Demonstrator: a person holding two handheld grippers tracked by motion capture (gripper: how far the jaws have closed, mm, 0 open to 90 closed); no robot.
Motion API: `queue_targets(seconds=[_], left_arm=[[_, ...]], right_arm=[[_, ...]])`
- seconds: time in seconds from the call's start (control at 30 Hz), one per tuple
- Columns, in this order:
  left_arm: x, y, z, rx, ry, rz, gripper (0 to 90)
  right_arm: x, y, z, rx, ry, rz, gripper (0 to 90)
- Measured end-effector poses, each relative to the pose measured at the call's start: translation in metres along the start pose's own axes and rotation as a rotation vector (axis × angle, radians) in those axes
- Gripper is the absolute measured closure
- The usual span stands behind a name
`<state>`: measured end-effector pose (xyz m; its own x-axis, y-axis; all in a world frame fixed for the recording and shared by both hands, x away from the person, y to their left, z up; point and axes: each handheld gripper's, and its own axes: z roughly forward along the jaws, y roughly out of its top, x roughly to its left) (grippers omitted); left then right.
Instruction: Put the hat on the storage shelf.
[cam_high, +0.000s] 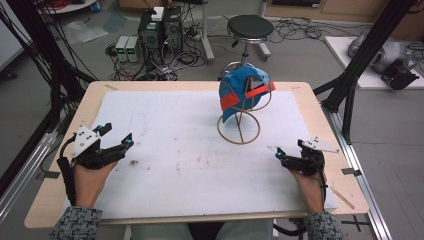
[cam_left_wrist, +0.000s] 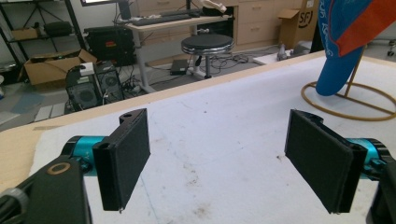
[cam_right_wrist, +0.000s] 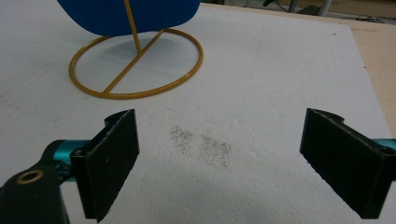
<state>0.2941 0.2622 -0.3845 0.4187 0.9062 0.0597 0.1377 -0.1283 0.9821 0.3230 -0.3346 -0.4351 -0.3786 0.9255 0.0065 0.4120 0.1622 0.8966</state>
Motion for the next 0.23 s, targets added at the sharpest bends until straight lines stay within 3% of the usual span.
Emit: queue_targets(seconds=[0.17, 0.23], left_arm=[[0.002, -0.008, 0.000, 0.014, 0.006, -0.001, 21.8], [0.005, -0.013, -0.001, 0.015, 0.013, -0.020, 21.1]], right_arm=[[0.002, 0.001, 0.000, 0.001, 0.002, -0.004, 10.8], [0.002, 0.001, 0.001, 0.001, 0.004, -0.005, 10.8]])
